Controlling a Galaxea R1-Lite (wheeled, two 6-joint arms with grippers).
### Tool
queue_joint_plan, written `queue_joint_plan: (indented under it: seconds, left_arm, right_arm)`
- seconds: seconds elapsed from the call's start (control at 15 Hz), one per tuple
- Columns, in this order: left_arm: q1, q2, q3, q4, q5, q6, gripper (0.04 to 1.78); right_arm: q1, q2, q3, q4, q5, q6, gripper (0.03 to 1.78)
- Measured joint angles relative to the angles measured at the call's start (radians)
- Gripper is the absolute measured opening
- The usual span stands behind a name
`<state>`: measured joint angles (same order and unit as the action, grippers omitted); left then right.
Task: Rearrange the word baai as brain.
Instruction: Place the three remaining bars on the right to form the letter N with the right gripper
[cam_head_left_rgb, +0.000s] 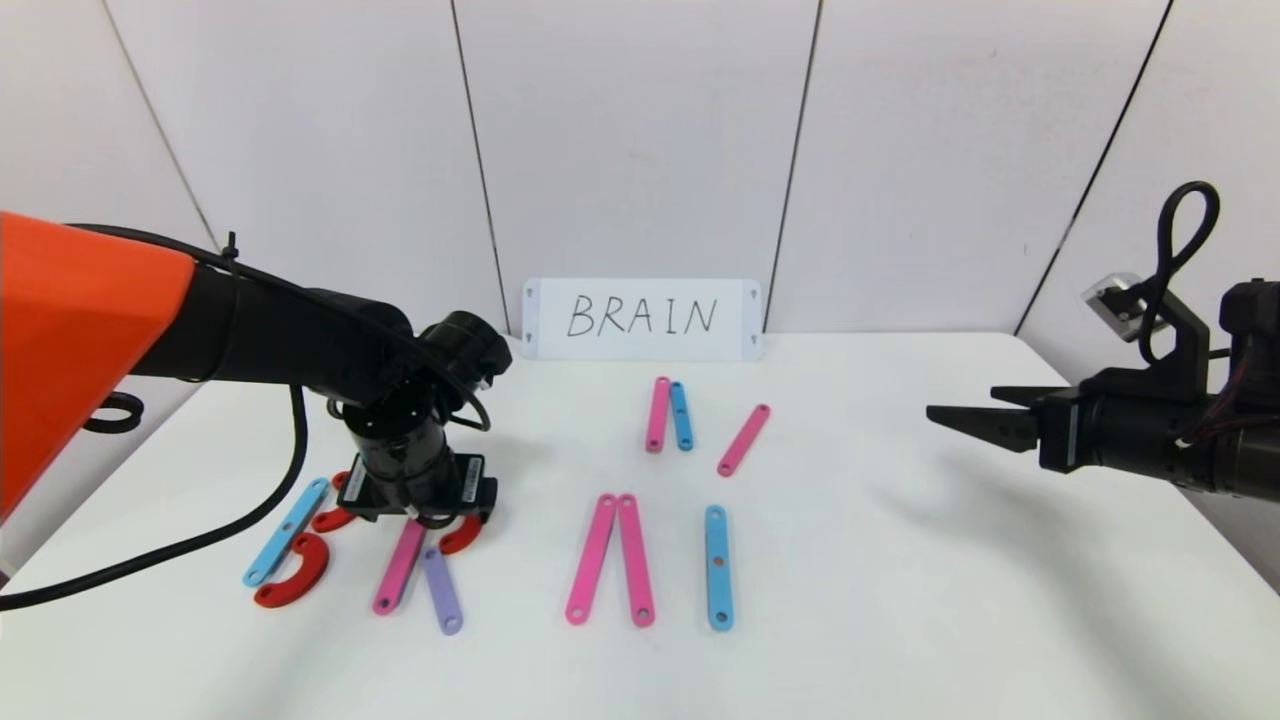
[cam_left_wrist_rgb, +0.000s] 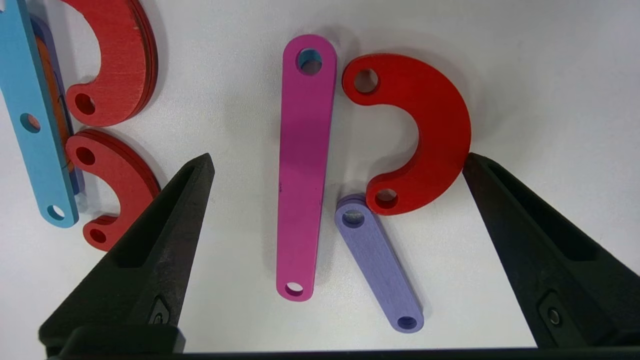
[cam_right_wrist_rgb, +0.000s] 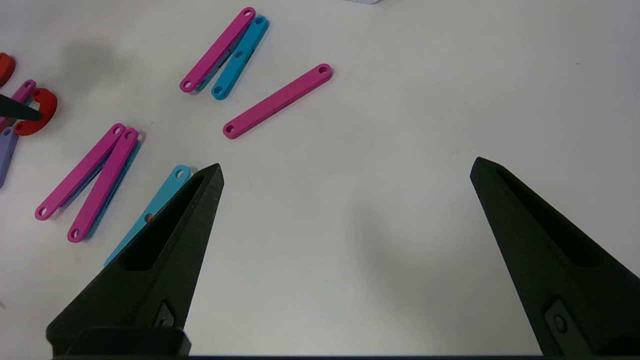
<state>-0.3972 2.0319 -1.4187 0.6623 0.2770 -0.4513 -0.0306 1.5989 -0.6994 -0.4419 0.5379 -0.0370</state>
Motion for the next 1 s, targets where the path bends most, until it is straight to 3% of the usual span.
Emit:
queue_joint_plan:
  seconds: [1.0]
  left_arm:
    - [-0.016,-0.007,0.010,0.119,0.011,0.003,1.74]
  right_arm:
    - [0.000,-0.002,0.000,0.000,0.000,0.001,1.73]
